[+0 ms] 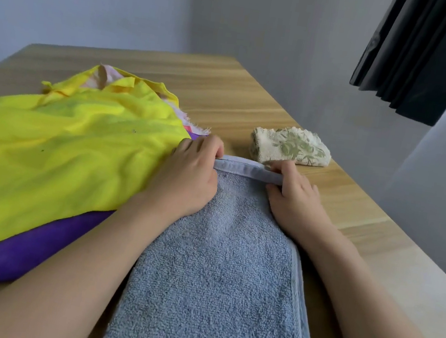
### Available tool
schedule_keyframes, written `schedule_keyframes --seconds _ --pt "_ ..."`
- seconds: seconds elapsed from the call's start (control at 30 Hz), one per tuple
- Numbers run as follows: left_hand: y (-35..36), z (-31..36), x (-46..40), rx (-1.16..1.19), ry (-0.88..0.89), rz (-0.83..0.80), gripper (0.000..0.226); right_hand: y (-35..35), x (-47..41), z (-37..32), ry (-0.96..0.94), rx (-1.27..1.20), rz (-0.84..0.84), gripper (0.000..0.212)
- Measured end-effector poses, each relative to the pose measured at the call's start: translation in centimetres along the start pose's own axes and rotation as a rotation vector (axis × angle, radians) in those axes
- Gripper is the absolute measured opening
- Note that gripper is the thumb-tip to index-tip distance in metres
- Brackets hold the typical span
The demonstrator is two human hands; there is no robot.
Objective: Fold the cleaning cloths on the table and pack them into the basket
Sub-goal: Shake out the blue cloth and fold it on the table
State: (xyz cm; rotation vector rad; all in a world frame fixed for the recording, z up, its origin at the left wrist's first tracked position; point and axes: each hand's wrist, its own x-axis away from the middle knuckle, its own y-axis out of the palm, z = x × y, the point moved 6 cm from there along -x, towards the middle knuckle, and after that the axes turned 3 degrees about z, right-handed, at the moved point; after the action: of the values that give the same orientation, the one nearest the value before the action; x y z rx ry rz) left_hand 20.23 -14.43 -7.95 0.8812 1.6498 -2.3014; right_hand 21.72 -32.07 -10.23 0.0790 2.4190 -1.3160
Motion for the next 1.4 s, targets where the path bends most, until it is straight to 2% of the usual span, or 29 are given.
schedule_keyframes --seconds 0.1,0.2,0.33,0.53,0.63,0.7,0.77,0.83,0.9,0.97,1.1,1.23,1.33,1.4 --pt "-0.8 0.8 -0.2 0.010 0.099 0.080 0.035 0.3 0.0 -0.4 -0.041 -0.018 -0.055 0.043" --pt "-1.2 1.4 0.0 0.017 0.166 0.123 0.024 0.1 -0.1 -0.6 -0.074 0.026 -0.050 0.051" --pt "-1.3 2.6 0.9 0.046 0.183 0.045 0.020 -1.4 1.0 -1.1 -0.107 -0.129 0.023 0.031" --pt "-4.2 4.0 2.9 -0.179 0.198 -0.044 0.031 -4.4 4.5 -3.2 -0.091 -0.185 -0.096 0.025" --pt "-7.8 6.4 2.7 -0.312 0.288 -0.065 0.029 -8.6 5.8 -5.6 -0.089 -0.181 -0.091 0.023" --pt "-11.3 8.5 2.4 -0.326 0.321 -0.077 0.037 -12.3 6.8 -7.8 -0.137 -0.160 -0.051 0.024" --pt "-15.4 10.4 2.4 -0.275 0.325 -0.065 0.046 -16.1 8.2 -9.8 -0.174 -0.113 -0.026 0.024" --pt "-19.6 12.4 2.9 -0.160 0.344 -0.061 0.041 -19.7 9.7 -11.4 -0.181 -0.062 -0.015 0.022" --pt "-23.5 14.6 4.0 -0.120 0.441 -0.053 0.030 -23.5 11.7 -13.4 -0.189 -0.009 -0.009 0.024" --pt "-26.9 16.6 5.4 -0.137 0.539 -0.034 0.031 -27.1 13.8 -15.1 -0.186 0.005 0.011 0.027" --pt "-34.2 20.7 7.4 -0.230 0.657 0.133 0.031 -33.3 17.2 -18.1 -0.151 -0.127 0.060 0.018" --pt "-40.4 23.3 7.7 -0.338 0.694 0.260 0.021 -37.5 19.6 -21.2 -0.108 -0.421 -0.105 0.018" --pt "-43.5 24.6 7.8 -0.416 0.672 0.318 0.031 -39.7 21.4 -23.3 -0.160 -0.585 -0.150 0.029" --pt "-44.9 25.6 8.2 -0.429 0.669 0.327 0.035 -40.6 22.3 -24.4 -0.182 -0.663 -0.143 0.023"
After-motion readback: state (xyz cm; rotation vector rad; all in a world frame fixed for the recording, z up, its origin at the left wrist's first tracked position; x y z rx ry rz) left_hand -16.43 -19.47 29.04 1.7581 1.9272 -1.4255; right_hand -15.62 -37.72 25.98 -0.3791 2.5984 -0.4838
